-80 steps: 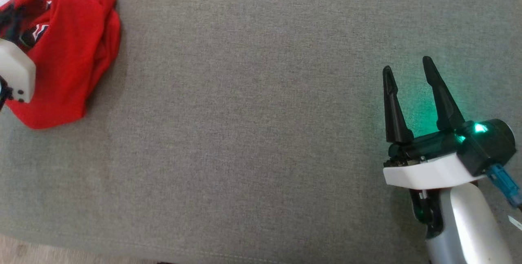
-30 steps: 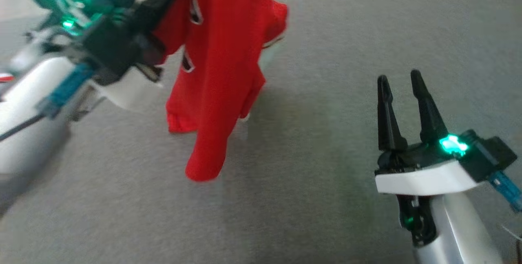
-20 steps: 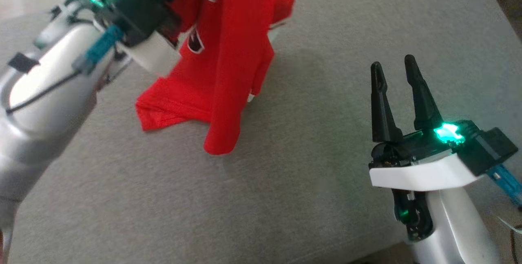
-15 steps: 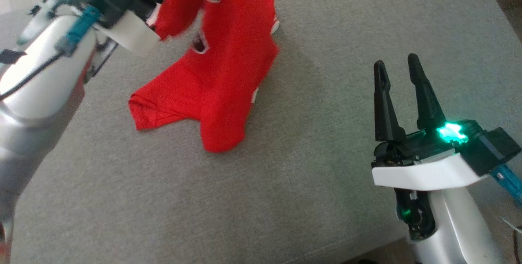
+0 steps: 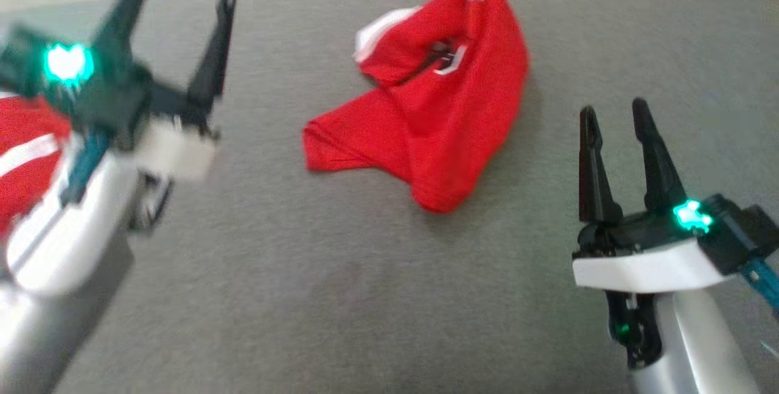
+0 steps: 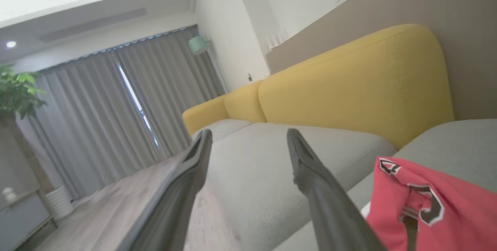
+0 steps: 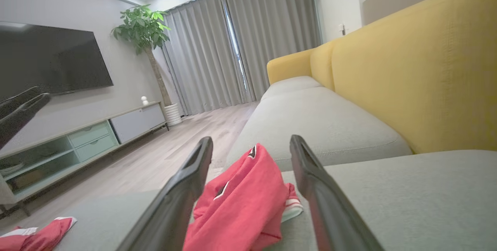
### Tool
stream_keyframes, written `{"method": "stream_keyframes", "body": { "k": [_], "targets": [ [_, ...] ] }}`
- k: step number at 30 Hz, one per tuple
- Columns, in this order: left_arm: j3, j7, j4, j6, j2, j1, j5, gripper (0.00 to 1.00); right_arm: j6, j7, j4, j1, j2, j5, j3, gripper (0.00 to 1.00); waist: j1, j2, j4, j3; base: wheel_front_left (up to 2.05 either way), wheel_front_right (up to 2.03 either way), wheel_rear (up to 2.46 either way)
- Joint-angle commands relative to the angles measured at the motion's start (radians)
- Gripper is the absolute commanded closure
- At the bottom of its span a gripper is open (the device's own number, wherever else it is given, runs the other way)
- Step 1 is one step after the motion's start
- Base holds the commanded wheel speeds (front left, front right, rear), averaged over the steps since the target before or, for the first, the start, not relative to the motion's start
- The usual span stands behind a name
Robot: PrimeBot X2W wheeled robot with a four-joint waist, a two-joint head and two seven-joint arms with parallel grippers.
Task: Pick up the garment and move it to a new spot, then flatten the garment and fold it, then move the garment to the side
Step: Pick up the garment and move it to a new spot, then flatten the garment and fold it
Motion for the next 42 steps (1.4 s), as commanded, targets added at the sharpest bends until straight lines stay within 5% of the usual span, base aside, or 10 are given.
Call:
{"method": "stream_keyframes", "body": {
  "k": [1, 4, 13, 30, 42],
  "targets": [
    [0.057, -0.004, -0.048, 0.020, 0.043, 0.012, -0.012, 0.00, 0.008, -0.009, -0.024, 0.006, -0.003, -0.011, 0.016, 0.00, 0.0000, 0.0000, 0.070, -0.046, 0.00, 0.00, 0.00],
    [0.102, -0.004, -0.163, 0.093, 0.028, 0.217, -0.052, 0.00, 0.008, -0.009, -0.007, 0.034, -0.003, -0.023, 0.010, 0.00, 0.0000, 0.0000, 0.113, -0.078, 0.00, 0.00, 0.00],
    [0.218, -0.004, -0.266, 0.158, -0.088, 0.535, -0.060, 0.00, 0.008, -0.009, 0.011, 0.058, -0.003, -0.034, 0.019, 0.00, 0.0000, 0.0000, 0.133, -0.105, 0.00, 0.00, 0.00],
    [0.348, -0.004, -0.257, 0.012, -0.269, 0.620, 0.087, 0.00, 0.008, -0.009, 0.053, 0.044, -0.003, -0.067, 0.010, 0.00, 0.0000, 0.0000, 0.148, -0.091, 0.00, 0.00, 0.00],
    [0.393, -0.004, -0.220, -0.067, -0.350, 0.608, 0.138, 0.00, 0.008, 0.142, 0.203, -0.120, -0.003, -0.155, 0.231, 0.00, 0.0000, 0.0000, 0.239, -0.048, 0.00, 0.00, 0.00]
  ]
}}
